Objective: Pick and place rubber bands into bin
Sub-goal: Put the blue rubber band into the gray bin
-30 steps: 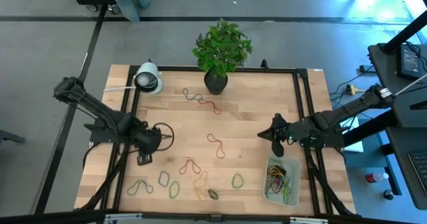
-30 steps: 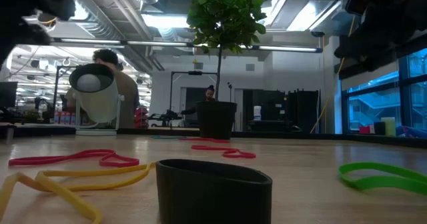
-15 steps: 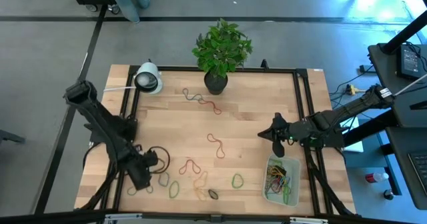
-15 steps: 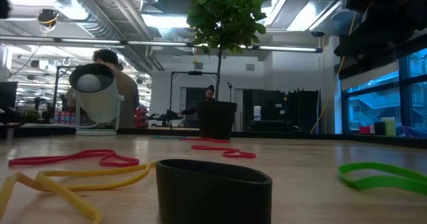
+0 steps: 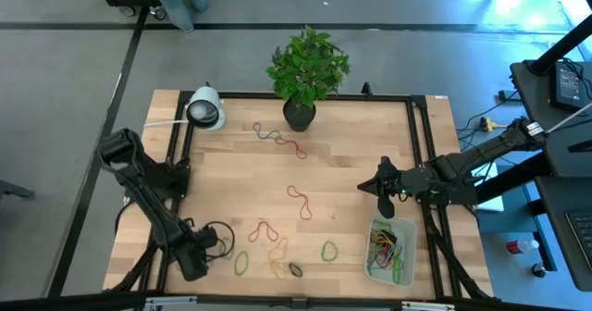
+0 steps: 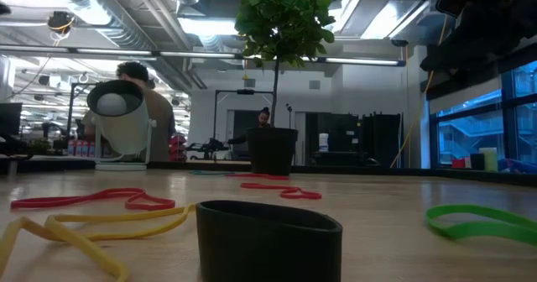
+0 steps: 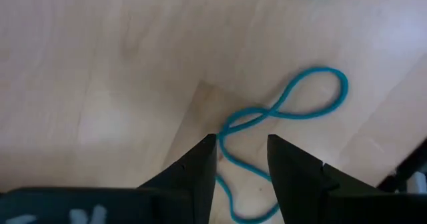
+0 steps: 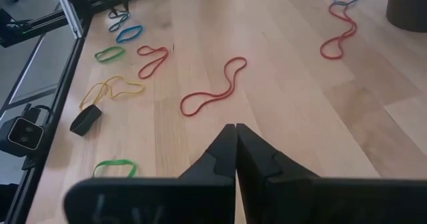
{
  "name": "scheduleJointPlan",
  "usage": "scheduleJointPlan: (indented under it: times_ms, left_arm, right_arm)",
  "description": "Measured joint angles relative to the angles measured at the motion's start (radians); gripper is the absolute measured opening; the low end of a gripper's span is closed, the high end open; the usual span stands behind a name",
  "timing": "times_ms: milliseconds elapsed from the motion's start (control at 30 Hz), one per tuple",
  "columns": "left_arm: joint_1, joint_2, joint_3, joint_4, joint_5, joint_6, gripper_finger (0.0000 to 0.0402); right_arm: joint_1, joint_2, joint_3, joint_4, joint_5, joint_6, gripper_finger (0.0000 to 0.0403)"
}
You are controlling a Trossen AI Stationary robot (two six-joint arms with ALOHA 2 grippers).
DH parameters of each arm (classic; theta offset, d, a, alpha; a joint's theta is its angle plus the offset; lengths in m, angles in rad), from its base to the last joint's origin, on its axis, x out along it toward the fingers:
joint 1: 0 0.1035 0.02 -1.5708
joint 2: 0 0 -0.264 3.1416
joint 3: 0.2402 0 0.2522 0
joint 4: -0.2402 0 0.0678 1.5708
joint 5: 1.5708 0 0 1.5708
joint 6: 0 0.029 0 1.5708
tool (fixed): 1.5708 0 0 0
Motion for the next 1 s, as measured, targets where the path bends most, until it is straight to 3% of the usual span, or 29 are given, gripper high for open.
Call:
scheduleJointPlan:
  times_ms: [300,533,700,1000]
  left_arm:
    - [0.001,0.103,0.014,-0.032,0.008,0.008,0.0113]
    - [0.000,0.107,0.035,-0.100,-0.022,0.011,0.0013]
    - [0.002,0.080,0.084,-0.217,-0.069,0.050,0.0002]
    - [0.008,0.075,0.277,-0.410,-0.130,0.025,0.0002]
  right_arm:
    - [0.000,0.000,0.000,0.000,0.000,0.029,0.0005]
    - [0.000,0.000,0.000,0.002,0.000,0.036,0.0005]
    - [0.000,0.000,0.000,0.002,0.000,0.037,0.0005]
    - [0.000,0.000,0.000,0.004,0.000,0.037,0.0005]
